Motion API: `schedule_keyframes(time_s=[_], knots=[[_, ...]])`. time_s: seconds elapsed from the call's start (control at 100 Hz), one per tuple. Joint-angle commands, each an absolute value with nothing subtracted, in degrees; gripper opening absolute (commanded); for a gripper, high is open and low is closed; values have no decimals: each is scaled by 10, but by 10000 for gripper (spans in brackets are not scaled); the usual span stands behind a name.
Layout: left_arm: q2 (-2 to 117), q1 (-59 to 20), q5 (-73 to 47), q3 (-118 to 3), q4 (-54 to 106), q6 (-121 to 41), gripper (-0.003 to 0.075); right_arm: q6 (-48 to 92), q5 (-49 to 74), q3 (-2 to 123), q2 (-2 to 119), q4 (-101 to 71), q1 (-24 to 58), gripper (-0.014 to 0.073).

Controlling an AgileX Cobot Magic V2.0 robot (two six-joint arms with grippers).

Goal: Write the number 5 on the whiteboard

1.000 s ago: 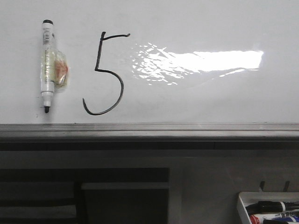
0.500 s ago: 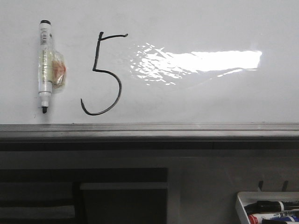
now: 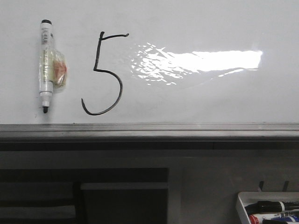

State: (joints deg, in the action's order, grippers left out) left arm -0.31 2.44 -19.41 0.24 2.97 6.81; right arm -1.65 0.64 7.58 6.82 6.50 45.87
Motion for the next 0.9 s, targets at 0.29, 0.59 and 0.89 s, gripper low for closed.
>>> schedule_keyframes(time_s=[0.29,0.59,0.89], knots=[[-20,26,-167,12,30,73,-20,-13,-41,92,73,73,455,-61],[-20,26,-168,12,30,73,-20,-13,-41,90,73,73,455,-61],[-20,26,-168,12,30,73,-20,-13,-41,89,73,73,446,-61]])
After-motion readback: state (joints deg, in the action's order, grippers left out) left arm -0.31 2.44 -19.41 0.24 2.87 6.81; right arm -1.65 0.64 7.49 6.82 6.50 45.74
